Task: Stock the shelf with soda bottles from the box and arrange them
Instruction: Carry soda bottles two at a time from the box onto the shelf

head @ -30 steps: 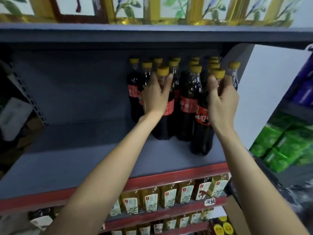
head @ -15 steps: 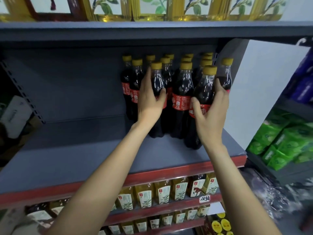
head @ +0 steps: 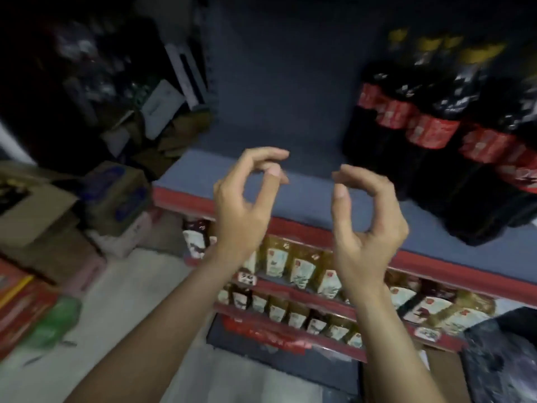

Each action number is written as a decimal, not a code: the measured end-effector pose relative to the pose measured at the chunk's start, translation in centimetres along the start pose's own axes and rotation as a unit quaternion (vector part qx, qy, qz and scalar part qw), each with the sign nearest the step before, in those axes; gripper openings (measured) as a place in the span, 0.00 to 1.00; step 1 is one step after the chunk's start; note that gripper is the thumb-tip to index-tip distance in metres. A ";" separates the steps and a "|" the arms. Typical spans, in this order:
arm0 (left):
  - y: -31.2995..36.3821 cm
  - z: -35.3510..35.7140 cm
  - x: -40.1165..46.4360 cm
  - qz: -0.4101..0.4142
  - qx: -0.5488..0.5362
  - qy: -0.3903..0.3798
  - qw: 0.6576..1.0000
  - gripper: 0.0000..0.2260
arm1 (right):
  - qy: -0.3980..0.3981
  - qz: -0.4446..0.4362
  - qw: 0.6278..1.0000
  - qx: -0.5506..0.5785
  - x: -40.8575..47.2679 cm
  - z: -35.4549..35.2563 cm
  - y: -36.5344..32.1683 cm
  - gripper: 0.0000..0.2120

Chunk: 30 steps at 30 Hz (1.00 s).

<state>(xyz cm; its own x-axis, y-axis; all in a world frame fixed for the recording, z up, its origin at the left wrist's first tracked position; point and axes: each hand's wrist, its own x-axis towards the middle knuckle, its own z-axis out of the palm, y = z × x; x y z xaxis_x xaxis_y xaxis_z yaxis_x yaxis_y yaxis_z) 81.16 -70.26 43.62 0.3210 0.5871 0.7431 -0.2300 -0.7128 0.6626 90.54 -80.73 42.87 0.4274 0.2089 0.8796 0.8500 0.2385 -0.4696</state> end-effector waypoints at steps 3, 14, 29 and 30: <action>-2.0 -9.1 -3.7 -0.031 0.064 0.063 0.996 0.08 | -0.069 0.012 0.995 0.075 -4.9 5.9 -3.1 0.06; -11.1 -42.1 -15.2 -0.385 0.263 0.022 0.884 0.05 | -0.515 0.171 0.827 0.145 -23.4 30.5 -12.3 0.08; -31.0 -65.7 -13.6 -0.494 0.310 0.119 0.803 0.06 | -0.608 0.226 0.755 0.101 -29.6 62.7 -12.6 0.09; -32.4 -67.2 -12.6 -0.497 0.318 0.129 0.797 0.07 | -0.610 0.225 0.752 0.106 -29.3 65.6 -12.5 0.10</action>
<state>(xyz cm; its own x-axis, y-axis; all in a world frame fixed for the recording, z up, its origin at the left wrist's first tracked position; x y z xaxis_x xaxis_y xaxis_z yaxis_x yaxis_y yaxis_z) 22.78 -28.79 19.08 -0.1648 0.9838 -0.0711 0.5592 0.1525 0.8149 47.17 -27.63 17.97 -0.0527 0.9980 -0.0358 0.5806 0.0015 -0.8142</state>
